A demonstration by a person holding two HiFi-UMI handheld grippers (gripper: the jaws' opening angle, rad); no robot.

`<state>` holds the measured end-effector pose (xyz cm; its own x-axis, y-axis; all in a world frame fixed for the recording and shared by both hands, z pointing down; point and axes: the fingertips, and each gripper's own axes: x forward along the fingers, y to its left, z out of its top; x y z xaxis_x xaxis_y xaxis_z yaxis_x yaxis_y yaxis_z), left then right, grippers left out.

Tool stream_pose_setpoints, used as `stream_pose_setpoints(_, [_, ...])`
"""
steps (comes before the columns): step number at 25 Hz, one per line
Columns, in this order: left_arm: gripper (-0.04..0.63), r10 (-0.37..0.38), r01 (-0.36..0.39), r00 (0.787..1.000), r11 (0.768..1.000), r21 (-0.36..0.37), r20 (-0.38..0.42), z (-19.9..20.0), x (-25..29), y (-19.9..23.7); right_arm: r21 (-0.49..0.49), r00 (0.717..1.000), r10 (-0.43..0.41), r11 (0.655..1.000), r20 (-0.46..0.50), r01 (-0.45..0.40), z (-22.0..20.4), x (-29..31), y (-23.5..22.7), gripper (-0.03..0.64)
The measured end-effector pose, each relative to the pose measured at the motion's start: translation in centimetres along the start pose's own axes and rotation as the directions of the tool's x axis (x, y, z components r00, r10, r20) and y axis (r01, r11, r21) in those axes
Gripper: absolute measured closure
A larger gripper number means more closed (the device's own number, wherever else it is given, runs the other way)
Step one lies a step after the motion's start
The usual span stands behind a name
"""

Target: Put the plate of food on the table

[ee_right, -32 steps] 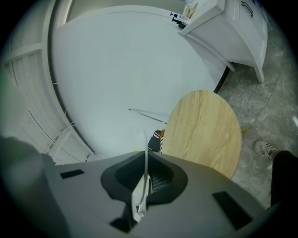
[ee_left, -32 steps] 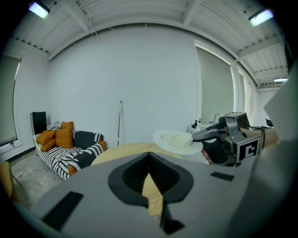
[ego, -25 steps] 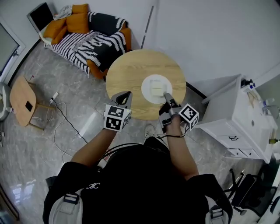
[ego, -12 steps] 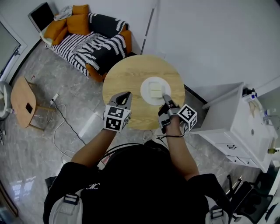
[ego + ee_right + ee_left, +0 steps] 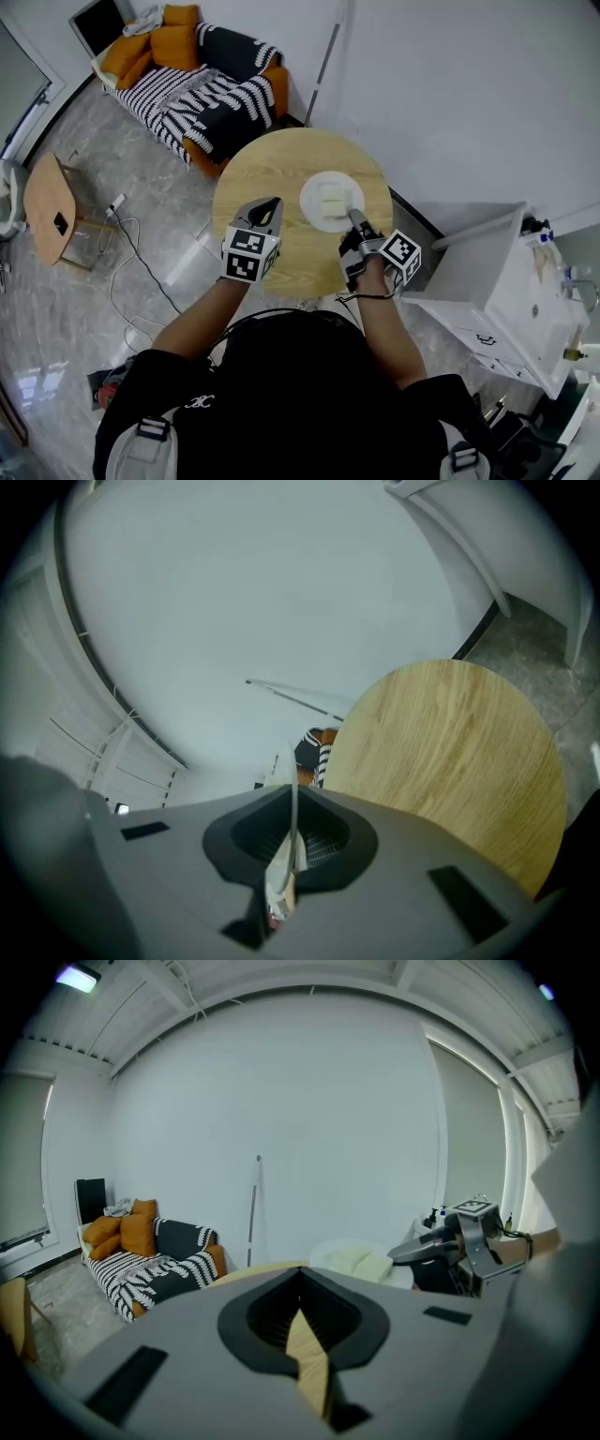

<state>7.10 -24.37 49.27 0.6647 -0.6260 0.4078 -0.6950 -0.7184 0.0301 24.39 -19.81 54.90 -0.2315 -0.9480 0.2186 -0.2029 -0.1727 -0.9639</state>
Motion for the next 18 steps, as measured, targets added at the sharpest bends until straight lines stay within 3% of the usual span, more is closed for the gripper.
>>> stream_pose_setpoints(10, [0.588, 0.055, -0.056, 0.998, 0.997, -0.049, -0.019, -0.3, 1.9, 0.3, -0.007, 0.996, -0.016, 1.000, -0.085, 0.016, 1.3, 2.4, -1.4, 0.598])
stream_pose_setpoints(18, [0.588, 0.060, -0.063, 0.997, 0.997, -0.055, -0.042, -0.9, 2.1, 1.6, -0.041, 0.995, -0.031, 0.999, -0.091, 0.027, 1.6, 3.9, -1.8, 0.598])
